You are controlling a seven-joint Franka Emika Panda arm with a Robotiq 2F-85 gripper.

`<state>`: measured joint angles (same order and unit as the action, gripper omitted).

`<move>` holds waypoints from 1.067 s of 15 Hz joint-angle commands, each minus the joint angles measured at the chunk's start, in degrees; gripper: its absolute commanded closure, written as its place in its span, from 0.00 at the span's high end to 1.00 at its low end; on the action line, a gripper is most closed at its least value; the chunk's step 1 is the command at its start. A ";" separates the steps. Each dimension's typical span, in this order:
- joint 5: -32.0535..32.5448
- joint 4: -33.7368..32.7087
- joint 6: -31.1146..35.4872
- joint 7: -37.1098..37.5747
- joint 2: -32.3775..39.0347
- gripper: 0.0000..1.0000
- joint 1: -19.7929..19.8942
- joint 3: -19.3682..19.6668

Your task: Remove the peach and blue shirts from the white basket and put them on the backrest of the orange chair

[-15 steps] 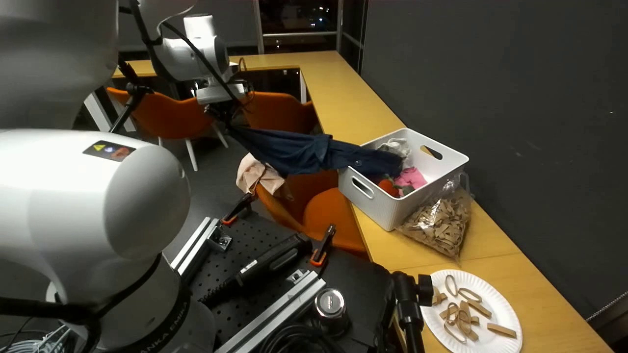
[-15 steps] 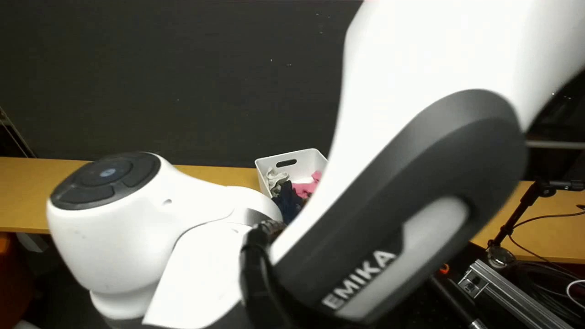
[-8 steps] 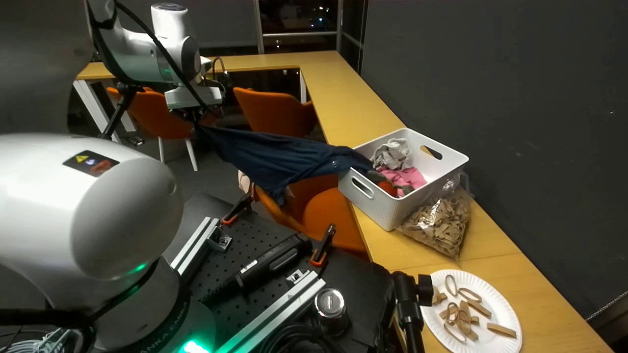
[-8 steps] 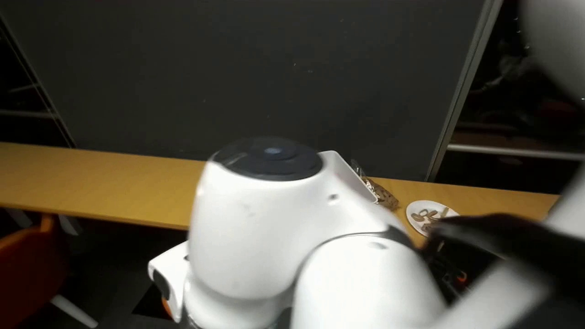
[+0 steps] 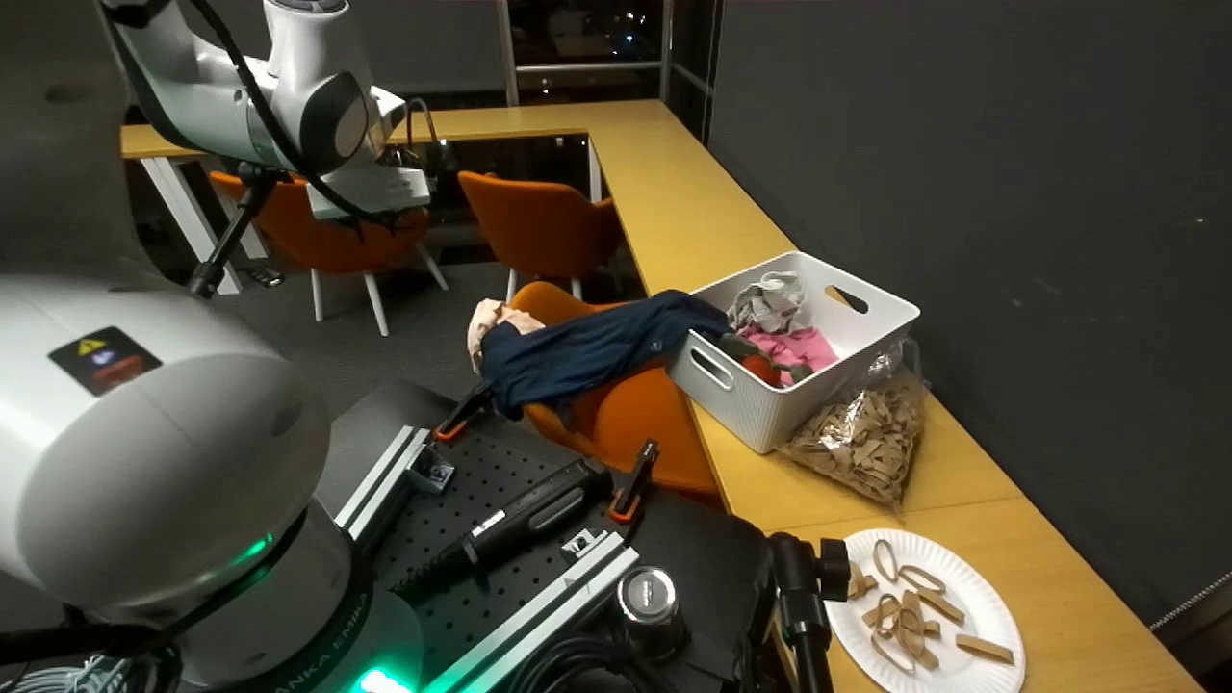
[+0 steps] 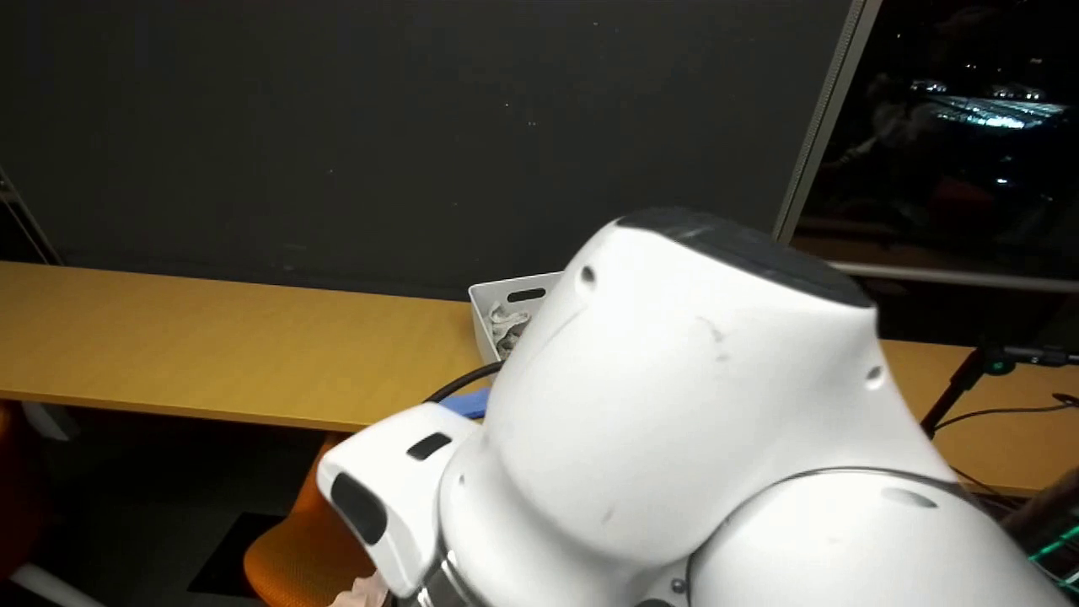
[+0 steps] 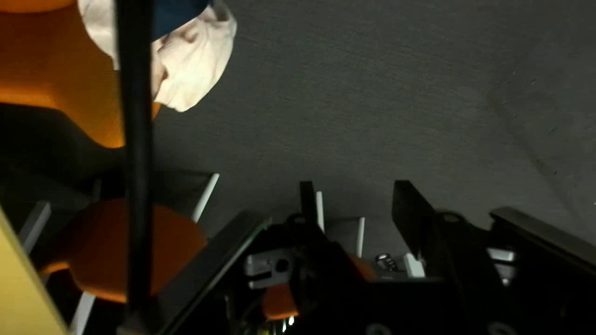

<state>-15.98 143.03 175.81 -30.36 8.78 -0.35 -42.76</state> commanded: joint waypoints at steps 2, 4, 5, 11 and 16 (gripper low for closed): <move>-4.17 4.67 11.77 -0.73 -5.97 0.84 5.17 -2.65; -3.42 6.87 13.33 0.84 -10.12 1.00 6.40 -1.04; -3.47 7.61 12.62 1.60 -12.42 1.00 7.76 0.18; 0.01 5.59 10.23 4.59 -16.85 1.00 9.86 14.48; 5.23 -1.48 9.61 7.29 -15.46 1.00 5.59 30.74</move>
<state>-9.47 146.01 187.58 -22.00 -7.12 8.66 -19.02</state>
